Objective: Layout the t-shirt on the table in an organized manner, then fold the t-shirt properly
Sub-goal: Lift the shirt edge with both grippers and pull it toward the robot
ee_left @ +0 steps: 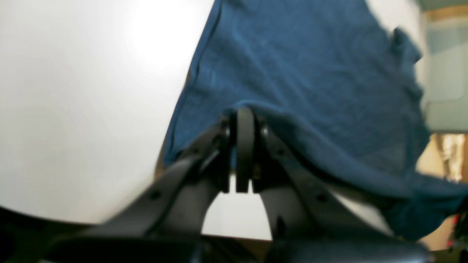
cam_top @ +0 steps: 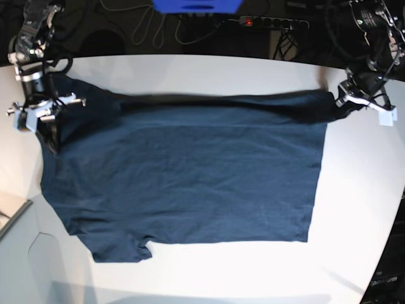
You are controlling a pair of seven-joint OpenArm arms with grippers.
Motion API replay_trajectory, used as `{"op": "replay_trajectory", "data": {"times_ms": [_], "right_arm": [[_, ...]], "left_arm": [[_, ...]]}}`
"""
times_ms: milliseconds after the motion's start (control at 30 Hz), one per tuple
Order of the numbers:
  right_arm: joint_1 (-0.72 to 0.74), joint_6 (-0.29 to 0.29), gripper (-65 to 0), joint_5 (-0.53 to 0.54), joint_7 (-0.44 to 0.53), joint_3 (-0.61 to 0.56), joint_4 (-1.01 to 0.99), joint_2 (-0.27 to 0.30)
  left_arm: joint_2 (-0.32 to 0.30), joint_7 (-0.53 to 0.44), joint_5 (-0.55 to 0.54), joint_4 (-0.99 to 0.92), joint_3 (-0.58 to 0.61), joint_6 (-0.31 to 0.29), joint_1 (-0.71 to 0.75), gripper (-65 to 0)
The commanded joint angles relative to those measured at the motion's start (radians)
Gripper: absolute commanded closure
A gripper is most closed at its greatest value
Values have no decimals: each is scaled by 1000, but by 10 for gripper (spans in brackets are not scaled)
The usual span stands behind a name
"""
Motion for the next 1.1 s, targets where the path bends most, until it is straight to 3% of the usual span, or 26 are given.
{"op": "replay_trajectory", "data": {"times_ms": [0,233,533,667,900,1067], "right_arm": [[25,7,0,11,31,-6,-6,31],[73,7,0,11,31,-7,-38,77],[56,7,0,17,33,-6,5,82],[-29,7,0,20,35,40,87,80],[-227,7,0,149,35,85,202,80],[-332,7,0,152,35,129,257,70]], "left_arm": [[-18,-16,-7,26,3,-7,-16,0],[-70,-17,8,27,0,-7,-22,0],[-64,-6,8,70,3,-7,-34,0],[-58,-6,5,134,5,-7,6,0],[-25,-6,5,242,5,-7,92,0],[-25,-6,5,294,5,-7,144,0]]}}
